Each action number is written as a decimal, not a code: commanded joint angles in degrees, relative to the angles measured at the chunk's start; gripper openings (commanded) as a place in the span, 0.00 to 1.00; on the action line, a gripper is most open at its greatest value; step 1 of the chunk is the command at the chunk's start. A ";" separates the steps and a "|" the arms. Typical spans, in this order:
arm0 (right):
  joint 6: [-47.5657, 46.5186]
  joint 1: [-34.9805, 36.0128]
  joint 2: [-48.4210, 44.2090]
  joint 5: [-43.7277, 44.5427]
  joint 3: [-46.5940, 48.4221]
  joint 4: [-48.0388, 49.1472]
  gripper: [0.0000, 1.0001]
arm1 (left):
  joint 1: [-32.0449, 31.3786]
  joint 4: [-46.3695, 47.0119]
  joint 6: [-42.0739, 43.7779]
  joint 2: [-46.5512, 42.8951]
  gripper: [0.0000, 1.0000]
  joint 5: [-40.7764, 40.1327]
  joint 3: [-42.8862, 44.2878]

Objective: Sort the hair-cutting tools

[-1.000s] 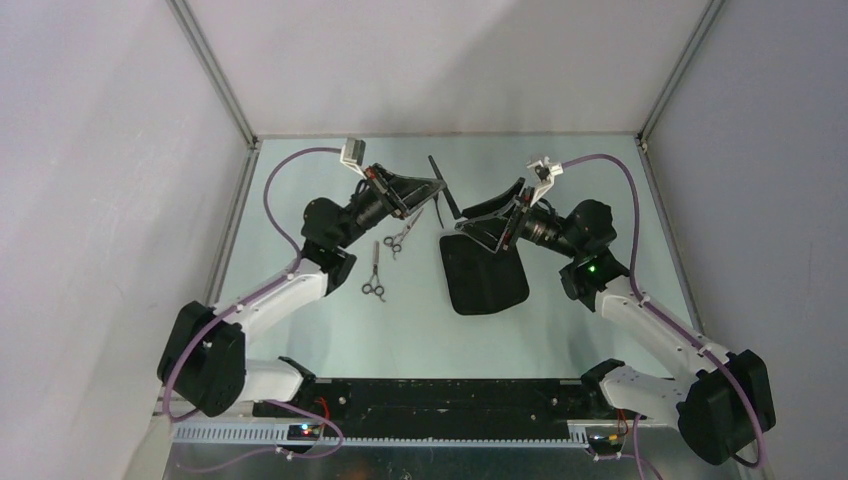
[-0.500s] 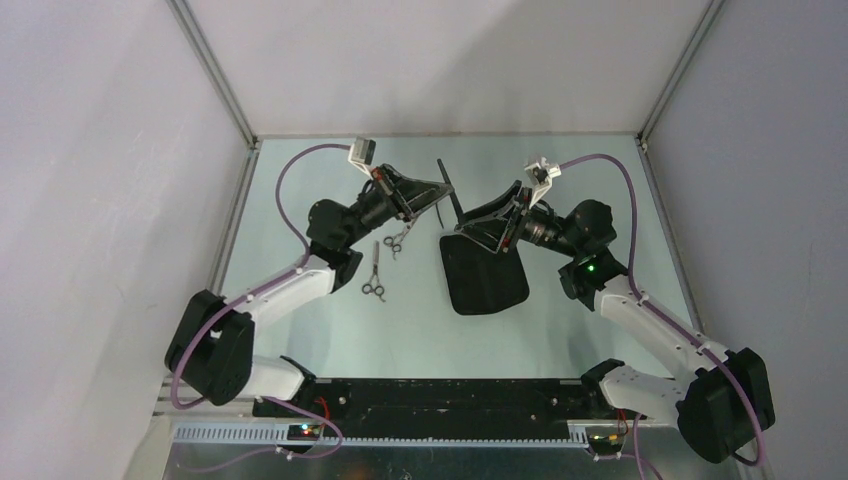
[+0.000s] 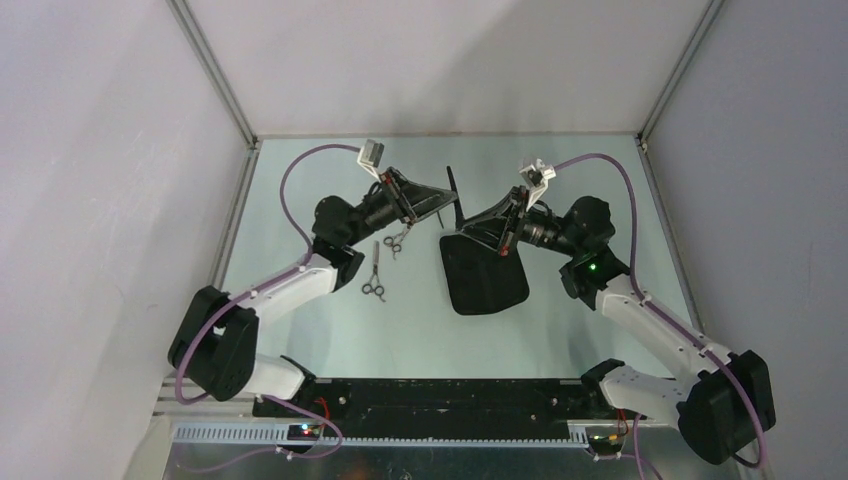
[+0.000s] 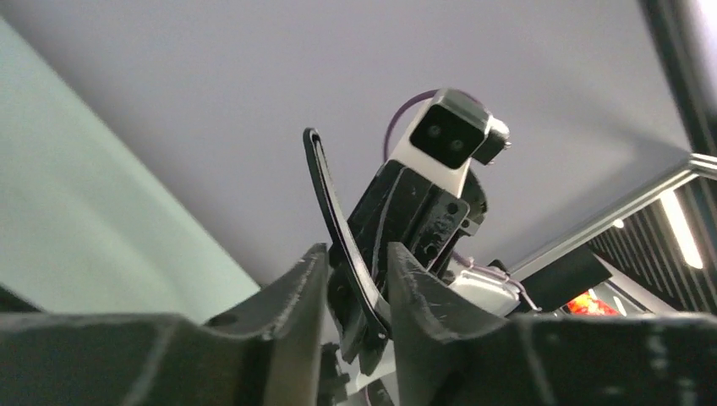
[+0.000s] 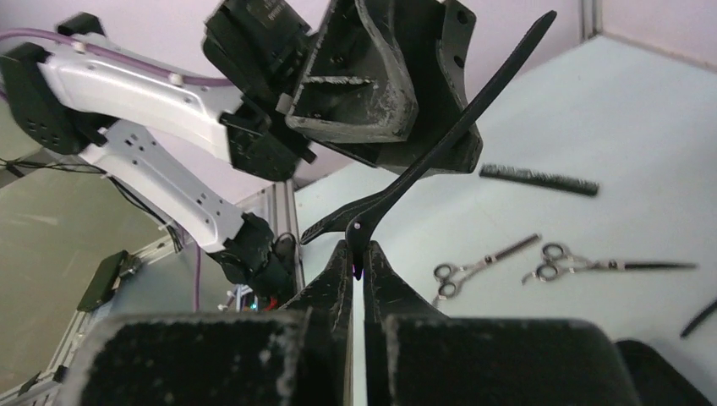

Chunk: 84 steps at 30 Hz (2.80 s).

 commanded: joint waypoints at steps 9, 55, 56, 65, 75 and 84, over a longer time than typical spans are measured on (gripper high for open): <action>-19.12 0.94 -6.11 18.21 5.04 -40.05 0.00 | 0.79 -51.16 30.82 -7.50 0.75 -10.65 9.28; -21.43 11.97 8.10 35.72 3.89 -61.89 0.00 | -8.43 -83.09 37.24 21.99 0.00 -32.20 23.00; -21.05 12.10 8.17 35.47 3.38 -61.62 0.00 | -8.44 -83.87 37.53 20.80 0.00 -32.43 23.06; -18.18 12.47 9.46 29.60 -1.56 -57.24 0.00 | -8.42 -91.52 40.93 14.29 0.00 -38.63 22.60; -19.14 12.49 15.56 25.75 -3.47 -49.80 0.00 | -8.44 -94.24 43.95 12.85 0.00 -39.01 23.89; -21.32 9.95 18.69 24.85 -3.22 -44.39 0.00 | -8.44 -95.44 46.29 12.92 0.00 -37.87 24.49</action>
